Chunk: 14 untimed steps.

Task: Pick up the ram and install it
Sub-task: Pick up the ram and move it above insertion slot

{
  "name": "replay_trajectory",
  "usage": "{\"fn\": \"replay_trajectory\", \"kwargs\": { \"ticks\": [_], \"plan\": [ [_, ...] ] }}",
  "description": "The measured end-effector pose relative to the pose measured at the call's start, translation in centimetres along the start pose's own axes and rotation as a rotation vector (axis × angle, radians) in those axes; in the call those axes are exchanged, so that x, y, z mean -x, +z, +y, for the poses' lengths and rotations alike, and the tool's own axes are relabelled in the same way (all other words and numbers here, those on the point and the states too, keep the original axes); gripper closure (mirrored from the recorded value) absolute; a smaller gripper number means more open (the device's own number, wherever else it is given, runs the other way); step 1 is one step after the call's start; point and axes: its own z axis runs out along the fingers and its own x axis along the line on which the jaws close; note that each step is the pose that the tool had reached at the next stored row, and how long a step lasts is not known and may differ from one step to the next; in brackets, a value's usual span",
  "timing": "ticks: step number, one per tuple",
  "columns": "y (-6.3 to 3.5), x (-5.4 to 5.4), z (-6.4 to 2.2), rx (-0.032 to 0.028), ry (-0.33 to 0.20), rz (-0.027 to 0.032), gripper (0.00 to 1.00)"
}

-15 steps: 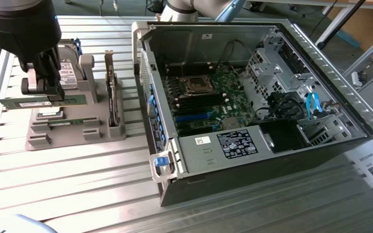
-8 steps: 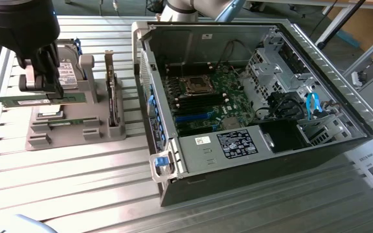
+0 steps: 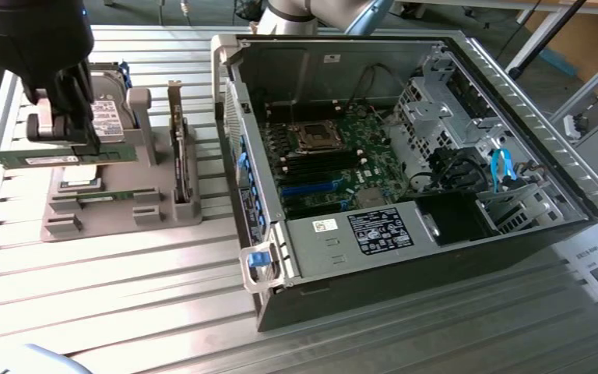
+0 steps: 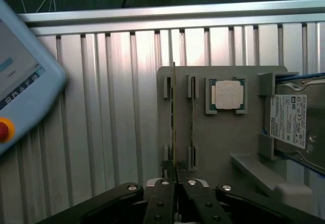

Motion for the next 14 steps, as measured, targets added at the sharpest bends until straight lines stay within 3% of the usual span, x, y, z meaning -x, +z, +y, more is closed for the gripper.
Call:
{"fn": "replay_trajectory", "kwargs": {
  "ticks": [14],
  "plan": [
    [-1.48, 0.0, 0.01, 0.0000, 0.000, 0.0000, 0.88]
  ]
}}
